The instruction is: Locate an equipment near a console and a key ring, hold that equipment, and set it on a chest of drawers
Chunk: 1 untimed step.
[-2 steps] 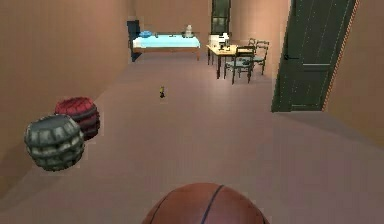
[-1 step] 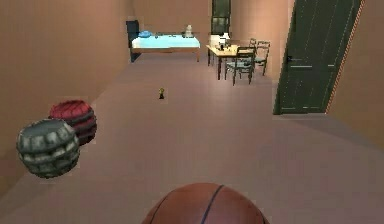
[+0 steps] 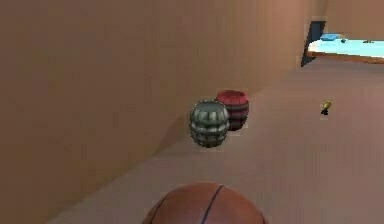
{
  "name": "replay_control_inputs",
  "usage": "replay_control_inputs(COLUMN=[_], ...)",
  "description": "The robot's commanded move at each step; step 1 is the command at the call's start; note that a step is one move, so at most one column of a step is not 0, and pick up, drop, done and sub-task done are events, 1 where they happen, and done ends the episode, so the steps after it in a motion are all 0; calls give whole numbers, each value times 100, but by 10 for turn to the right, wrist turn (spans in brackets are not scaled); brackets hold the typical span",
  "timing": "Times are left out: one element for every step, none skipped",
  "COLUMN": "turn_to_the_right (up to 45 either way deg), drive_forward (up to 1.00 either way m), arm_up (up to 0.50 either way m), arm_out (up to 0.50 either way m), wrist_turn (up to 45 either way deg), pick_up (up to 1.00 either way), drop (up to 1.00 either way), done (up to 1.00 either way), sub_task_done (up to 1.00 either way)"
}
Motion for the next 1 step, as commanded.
replay_control_inputs(turn_to_the_right=[-390], drive_forward=[0], arm_up=[0], arm_out=[0], wrist_turn=[0], pick_up=[0], drop=[0], done=[0], sub_task_done=[0])
